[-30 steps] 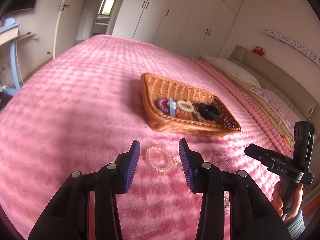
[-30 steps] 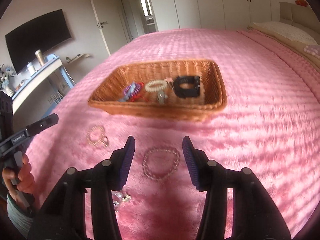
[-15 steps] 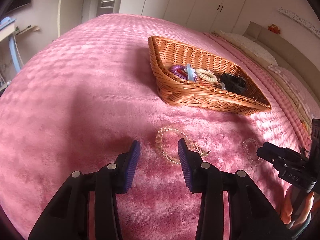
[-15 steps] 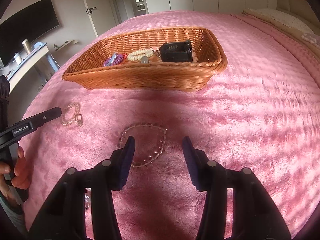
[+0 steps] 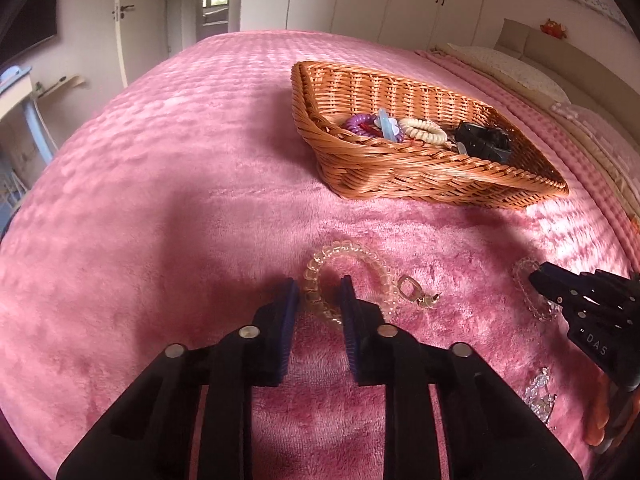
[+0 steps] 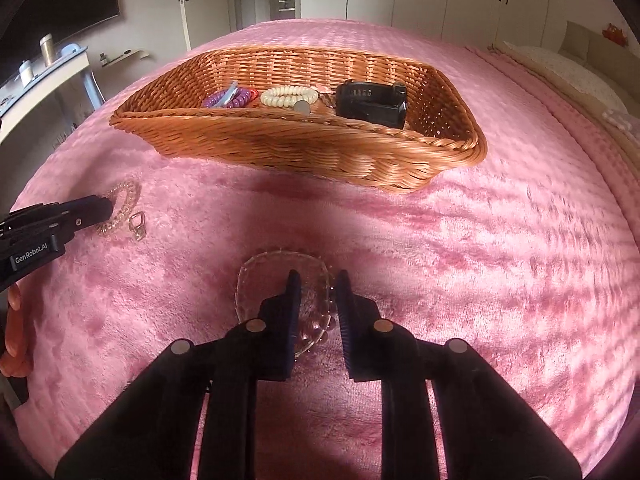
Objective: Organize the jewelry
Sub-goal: 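Grasp the pearl bracelet with the left tool while the right grasps the clear bead bracelet, then carry both bracelets into the wicker basket and open both tools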
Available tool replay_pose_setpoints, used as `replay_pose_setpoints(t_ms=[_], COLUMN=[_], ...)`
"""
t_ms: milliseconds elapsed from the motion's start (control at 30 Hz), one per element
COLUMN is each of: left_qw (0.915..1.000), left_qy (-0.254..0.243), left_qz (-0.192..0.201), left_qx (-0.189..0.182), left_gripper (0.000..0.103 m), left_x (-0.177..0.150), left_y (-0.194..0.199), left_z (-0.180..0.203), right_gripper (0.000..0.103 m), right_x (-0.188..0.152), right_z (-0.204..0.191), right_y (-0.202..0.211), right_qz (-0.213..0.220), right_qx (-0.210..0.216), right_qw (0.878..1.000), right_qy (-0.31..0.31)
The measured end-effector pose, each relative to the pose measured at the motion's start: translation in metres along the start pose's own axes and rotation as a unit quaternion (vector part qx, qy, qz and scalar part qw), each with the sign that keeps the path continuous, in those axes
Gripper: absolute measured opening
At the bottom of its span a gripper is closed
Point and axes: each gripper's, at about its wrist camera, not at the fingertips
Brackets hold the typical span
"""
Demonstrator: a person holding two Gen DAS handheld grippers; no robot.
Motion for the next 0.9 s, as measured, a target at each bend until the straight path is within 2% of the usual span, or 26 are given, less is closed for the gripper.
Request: replay_pose_setpoints(t_ms=[67,367,633,900], left_qw=[1.0,0.9987,0.9969,0.9922], left_qy=[0.003,0.007,0.008,-0.01], left_qz=[0.003,0.045,0.067,0.111], left_qx=[-0.003,-0.023,-0.041,-0.056], left_gripper=[0.008,0.007,0.007,0.007], left_x=[0.0,-0.004,-0.004,0.017], left_y=[0.001,0.028,0.048,0.084], left_z=[-0.001,0.001,0.007,0.024], right_gripper=[0.007,0.006,0.006,0.006], right_x=[-0.002,-0.006,-0.004,0.017], right_z=[0.0,0.007,0.005,0.0], right_y=[0.003,0.03,0.055,0.1], right_qz=[0.001,0.015,0.026,0.067], right_qx=[0.007,0.066,0.108,0.105], right_qw=[1.0,0.997,0.993,0.992], right_qy=[0.001,-0.022,-0.029,-0.015])
Point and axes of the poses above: each gripper's, at about its wrist camera, not at the fingertips, and y roughly against the way its jaws point, z to its right, x to its top
